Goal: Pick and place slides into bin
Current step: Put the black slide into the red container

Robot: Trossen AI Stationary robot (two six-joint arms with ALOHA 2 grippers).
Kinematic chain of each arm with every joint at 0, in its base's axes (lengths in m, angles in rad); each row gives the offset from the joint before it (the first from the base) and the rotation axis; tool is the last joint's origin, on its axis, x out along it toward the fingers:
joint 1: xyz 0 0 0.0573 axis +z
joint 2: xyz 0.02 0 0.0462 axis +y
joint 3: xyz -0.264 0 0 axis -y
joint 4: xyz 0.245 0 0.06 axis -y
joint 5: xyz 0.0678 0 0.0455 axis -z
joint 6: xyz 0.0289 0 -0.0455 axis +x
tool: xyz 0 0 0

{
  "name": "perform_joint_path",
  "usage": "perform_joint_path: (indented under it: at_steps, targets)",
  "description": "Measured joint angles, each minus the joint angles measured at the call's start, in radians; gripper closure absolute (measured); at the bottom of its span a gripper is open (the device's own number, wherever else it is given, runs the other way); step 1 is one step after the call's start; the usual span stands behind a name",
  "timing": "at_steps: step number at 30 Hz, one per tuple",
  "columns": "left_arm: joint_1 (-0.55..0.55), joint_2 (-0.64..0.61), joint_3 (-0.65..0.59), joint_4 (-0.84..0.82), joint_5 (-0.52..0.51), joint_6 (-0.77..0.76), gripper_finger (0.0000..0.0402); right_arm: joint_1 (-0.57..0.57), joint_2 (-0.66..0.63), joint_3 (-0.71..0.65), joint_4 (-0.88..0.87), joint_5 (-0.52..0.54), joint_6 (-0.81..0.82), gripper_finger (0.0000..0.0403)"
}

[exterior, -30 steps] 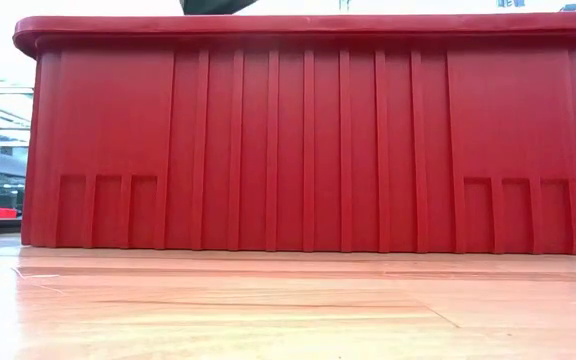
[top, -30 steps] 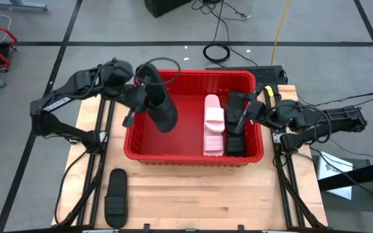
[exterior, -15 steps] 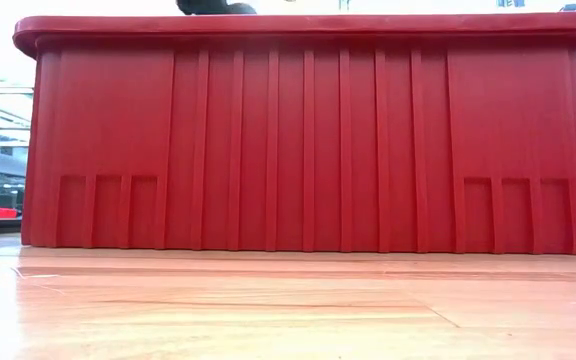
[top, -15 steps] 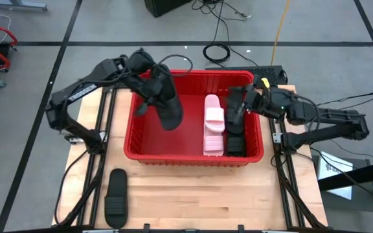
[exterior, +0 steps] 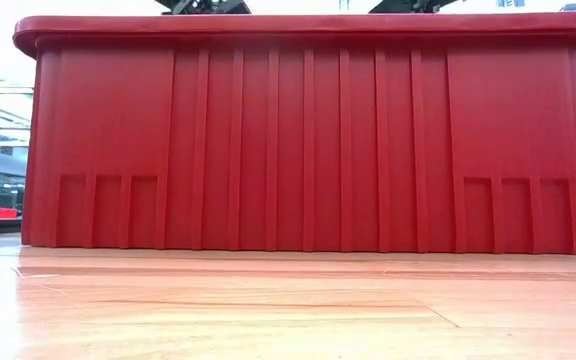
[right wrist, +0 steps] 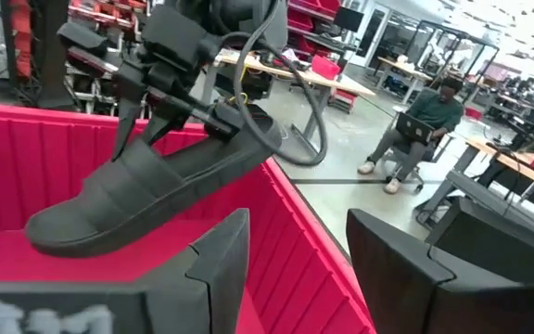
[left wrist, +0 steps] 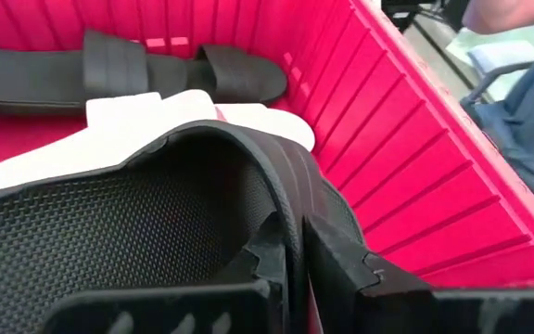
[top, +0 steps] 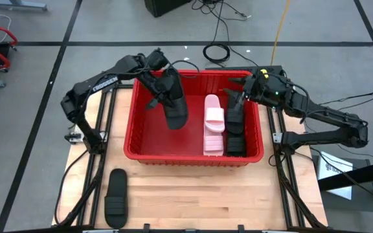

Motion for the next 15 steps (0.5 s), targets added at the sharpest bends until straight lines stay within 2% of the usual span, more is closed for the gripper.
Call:
perform_joint_path:
  at_steps: [9,15]
  targets:
    - [-0.01,0.114,0.0,0.008,0.046,0.038,0.0371,-0.022,0.043,0.0,-0.001,0.0,-0.024,0.0232]
    - [-0.017,0.177,0.0,0.074,0.071,0.038,0.0371,-0.022,0.051,0.0,0.0,0.0,-0.029,0.0232]
